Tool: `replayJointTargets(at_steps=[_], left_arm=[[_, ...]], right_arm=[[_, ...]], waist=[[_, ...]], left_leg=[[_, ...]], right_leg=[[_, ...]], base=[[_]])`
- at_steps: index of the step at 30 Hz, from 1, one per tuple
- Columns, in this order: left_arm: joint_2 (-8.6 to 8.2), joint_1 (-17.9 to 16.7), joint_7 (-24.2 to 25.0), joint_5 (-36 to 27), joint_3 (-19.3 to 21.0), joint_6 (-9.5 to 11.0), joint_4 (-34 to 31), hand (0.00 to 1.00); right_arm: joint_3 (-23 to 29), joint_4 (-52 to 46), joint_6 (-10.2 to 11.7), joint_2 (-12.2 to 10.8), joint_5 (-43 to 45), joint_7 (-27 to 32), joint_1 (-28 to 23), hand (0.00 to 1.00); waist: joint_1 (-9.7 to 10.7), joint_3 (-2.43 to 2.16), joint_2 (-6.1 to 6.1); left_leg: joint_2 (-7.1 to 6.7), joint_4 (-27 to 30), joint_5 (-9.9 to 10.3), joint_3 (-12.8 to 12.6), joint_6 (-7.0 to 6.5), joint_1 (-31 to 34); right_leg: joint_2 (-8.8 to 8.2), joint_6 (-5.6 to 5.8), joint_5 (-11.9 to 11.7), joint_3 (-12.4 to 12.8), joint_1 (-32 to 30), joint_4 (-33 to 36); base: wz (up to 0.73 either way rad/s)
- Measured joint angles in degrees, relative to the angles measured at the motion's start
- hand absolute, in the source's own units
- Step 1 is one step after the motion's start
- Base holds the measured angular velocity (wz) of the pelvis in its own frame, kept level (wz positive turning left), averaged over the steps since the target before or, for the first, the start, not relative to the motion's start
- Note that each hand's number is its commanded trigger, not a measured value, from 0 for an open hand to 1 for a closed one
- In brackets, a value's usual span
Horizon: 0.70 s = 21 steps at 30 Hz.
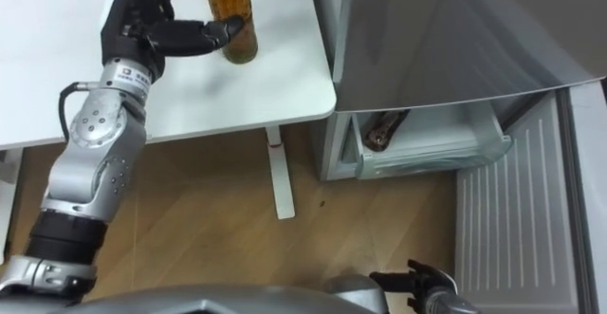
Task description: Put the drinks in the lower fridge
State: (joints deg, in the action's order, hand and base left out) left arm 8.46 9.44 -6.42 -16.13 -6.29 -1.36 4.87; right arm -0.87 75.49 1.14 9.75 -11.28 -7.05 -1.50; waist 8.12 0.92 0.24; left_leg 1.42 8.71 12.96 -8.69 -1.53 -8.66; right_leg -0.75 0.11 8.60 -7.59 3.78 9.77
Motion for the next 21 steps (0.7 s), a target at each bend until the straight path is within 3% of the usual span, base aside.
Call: replayJointTargets(at_steps=[10, 21], left_arm=[[0.01, 0.9, 0.3, -2.4, 1.6, 0.0, 4.5, 0.00], [0.29, 5.1, -0.2, -2.4, 1.9, -0.1, 8.8, 0.00]], right_arm=[[-0.1, 0.6, -0.3, 0.0, 0.6, 0.6, -0.3, 0.00], [-0.1, 0.7, -1.4, 0.0, 0.8, 0.6, -0.3, 0.00]], waist=[[1.1, -0.04, -0.10], [1.2, -0.08, -0.24]], left_leg=[[0.01, 0.0, 0.0, 0.0, 0.00, -0.4], [0.00, 0.0, 0.0, -0.2, 0.00, -0.5]], right_leg=[[0.16, 0.00, 0.0, 1.2, -0.1, 0.1], [0.23, 0.00, 0.0, 1.8, -0.1, 0.0]], base=[[-0.06], [-0.02]])
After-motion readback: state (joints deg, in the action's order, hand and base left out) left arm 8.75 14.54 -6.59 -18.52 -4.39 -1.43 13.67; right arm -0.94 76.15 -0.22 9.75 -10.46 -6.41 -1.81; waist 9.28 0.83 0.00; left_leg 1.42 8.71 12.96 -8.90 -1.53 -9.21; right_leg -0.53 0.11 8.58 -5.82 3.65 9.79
